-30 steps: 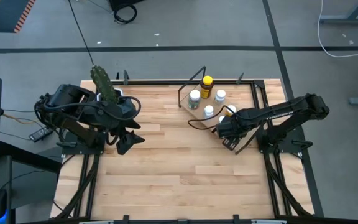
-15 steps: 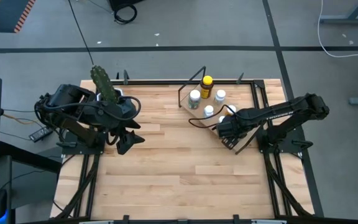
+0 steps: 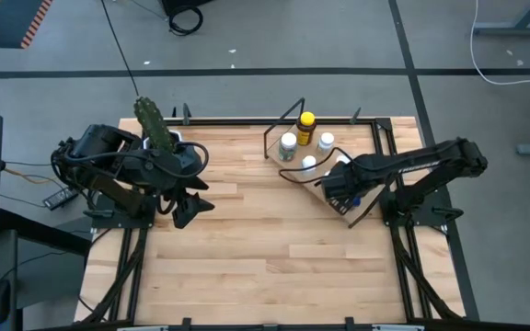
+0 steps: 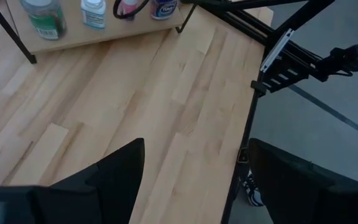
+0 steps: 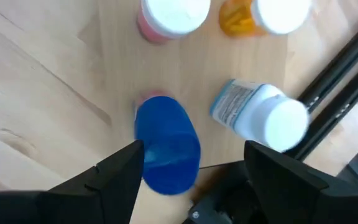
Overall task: Pick and place medicine bottles onto shelf by color
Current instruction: Return to Home Position
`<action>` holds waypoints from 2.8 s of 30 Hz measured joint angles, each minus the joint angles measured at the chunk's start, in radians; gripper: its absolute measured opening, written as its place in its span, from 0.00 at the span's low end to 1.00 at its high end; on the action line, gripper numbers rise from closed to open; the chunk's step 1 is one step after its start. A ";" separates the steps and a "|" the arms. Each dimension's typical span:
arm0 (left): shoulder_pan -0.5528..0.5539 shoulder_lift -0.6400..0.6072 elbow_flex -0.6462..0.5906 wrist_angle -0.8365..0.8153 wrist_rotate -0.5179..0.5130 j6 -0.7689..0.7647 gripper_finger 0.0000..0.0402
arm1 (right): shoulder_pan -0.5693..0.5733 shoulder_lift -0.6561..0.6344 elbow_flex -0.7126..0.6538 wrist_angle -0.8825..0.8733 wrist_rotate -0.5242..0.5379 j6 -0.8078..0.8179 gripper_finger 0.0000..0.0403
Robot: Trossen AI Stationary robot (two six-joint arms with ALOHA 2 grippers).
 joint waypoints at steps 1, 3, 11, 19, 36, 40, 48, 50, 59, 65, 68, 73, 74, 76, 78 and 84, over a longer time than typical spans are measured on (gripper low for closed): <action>0.000 0.000 0.000 0.000 -0.006 0.002 0.72 | 0.000 0.000 0.017 -0.015 0.002 0.000 0.70; 0.000 0.000 0.000 0.000 -0.028 0.019 0.72 | 0.001 0.000 0.055 -0.034 0.003 0.000 0.70; 0.026 0.000 0.000 0.107 -0.155 0.149 0.72 | 0.010 0.000 0.297 -0.057 0.010 -0.008 0.69; -0.002 -0.013 -0.001 0.002 -0.368 0.166 0.54 | 0.140 -0.109 0.423 0.001 0.224 -0.035 0.59; -0.232 -0.625 -0.770 0.527 -0.605 0.172 0.01 | 0.465 -0.721 -0.061 0.441 0.614 0.037 0.02; -0.232 -0.794 -1.062 0.900 -0.587 0.288 0.01 | 0.473 -0.839 -0.179 0.581 0.651 -0.033 0.02; -0.155 -1.047 -1.542 1.430 -0.482 0.322 0.01 | 0.472 -1.029 -0.375 0.940 0.544 -0.216 0.01; -0.125 -1.097 -1.626 1.502 -0.468 0.321 0.00 | 0.472 -1.062 -0.406 0.959 0.529 -0.224 0.01; 0.019 -1.188 -1.899 1.878 -0.323 0.311 0.00 | 0.472 -1.158 -0.607 1.246 0.498 -0.325 0.01; 0.116 -1.186 -2.073 2.184 -0.206 0.241 0.00 | 0.430 -1.193 -0.791 1.562 0.425 -0.397 0.01; 0.167 -1.185 -2.147 2.326 -0.158 0.213 0.00 | 0.369 -1.205 -0.874 1.740 0.343 -0.419 0.01; 0.227 -1.185 -2.219 2.414 -0.105 0.131 0.00 | 0.233 -1.206 -0.990 1.939 0.206 -0.381 0.01; 0.233 -1.185 -2.225 2.419 -0.099 0.118 0.00 | 0.205 -1.206 -1.008 1.965 0.179 -0.367 0.01; 0.239 -1.185 -2.226 2.423 -0.085 0.102 0.00 | 0.153 -1.206 -1.036 2.006 0.125 -0.342 0.01; 0.239 -1.185 -2.226 2.422 -0.080 0.104 0.00 | 0.109 -1.206 -1.058 2.029 0.083 -0.337 0.01; 0.239 -1.185 -2.226 2.395 -0.076 0.157 0.00 | 0.019 -1.206 -1.091 2.040 0.010 -0.348 0.01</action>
